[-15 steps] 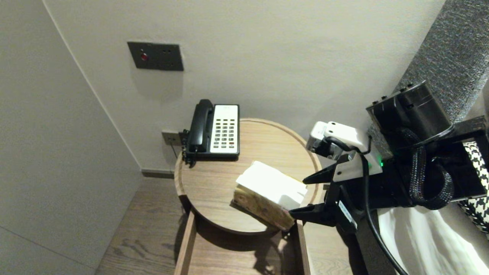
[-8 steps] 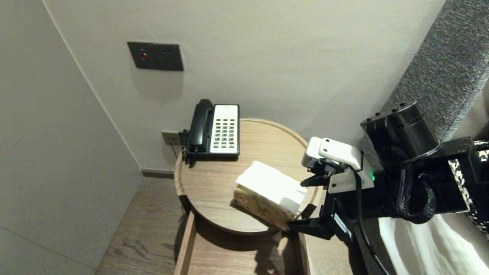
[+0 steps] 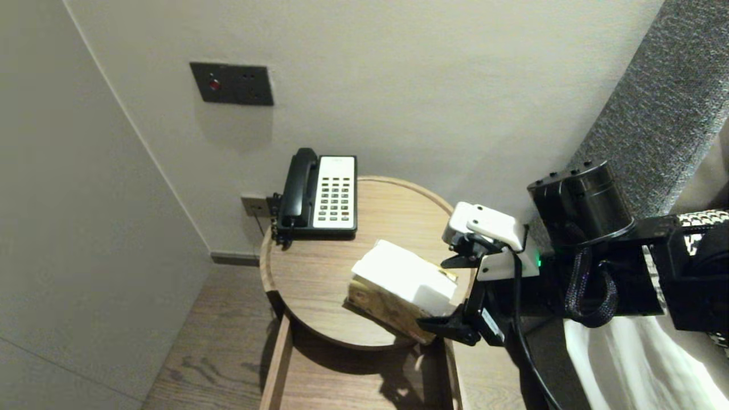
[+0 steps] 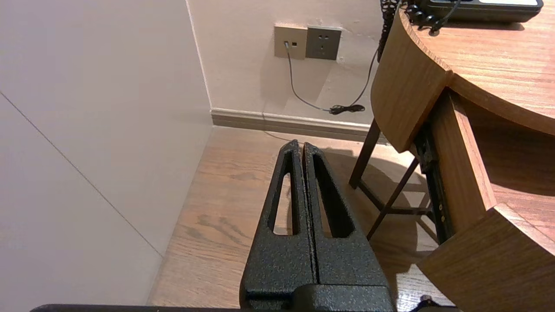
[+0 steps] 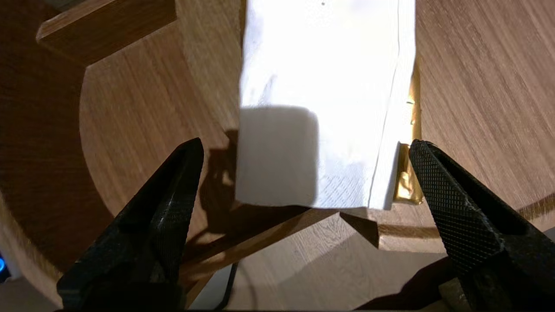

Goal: Put the tissue on the table in the drawer one by one

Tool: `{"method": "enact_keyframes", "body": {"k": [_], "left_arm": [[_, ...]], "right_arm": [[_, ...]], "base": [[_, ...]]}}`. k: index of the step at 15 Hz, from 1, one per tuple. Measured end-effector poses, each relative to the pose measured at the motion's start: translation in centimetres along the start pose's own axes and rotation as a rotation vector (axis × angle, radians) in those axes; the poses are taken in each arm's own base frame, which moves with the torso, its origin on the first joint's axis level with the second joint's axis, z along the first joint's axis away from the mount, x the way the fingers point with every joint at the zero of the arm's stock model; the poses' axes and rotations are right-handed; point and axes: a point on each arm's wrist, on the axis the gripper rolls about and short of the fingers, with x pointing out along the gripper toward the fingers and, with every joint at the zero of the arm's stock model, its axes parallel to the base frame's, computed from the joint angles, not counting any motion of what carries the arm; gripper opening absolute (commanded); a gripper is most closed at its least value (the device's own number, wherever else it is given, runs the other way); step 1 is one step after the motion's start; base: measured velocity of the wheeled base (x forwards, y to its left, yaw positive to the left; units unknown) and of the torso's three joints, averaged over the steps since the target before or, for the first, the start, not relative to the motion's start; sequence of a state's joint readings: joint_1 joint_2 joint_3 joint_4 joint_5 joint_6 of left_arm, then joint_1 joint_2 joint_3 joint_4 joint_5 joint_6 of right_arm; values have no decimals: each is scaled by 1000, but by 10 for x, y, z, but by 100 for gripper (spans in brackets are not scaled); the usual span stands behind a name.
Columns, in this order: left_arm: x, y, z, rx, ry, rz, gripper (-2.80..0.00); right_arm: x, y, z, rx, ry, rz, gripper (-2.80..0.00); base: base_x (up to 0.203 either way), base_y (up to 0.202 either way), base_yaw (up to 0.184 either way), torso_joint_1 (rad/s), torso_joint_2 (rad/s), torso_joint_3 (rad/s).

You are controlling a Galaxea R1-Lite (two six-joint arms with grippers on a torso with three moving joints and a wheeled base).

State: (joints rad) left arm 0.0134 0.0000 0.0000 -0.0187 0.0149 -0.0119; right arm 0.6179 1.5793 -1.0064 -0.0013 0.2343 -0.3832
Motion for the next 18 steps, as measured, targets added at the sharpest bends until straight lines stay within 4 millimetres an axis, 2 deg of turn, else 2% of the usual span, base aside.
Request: {"method": "enact_keyframes", "body": {"k": [13, 18], "left_arm": [[0, 0, 0, 0, 0, 0, -280], [0, 0, 0, 0, 0, 0, -280]], "right_arm": [[31, -10, -12, 16, 36, -1, 0], [30, -12, -13, 18, 38, -5, 0]], "base": [[0, 0, 0, 0, 0, 0], [0, 0, 0, 0, 0, 0]]}}
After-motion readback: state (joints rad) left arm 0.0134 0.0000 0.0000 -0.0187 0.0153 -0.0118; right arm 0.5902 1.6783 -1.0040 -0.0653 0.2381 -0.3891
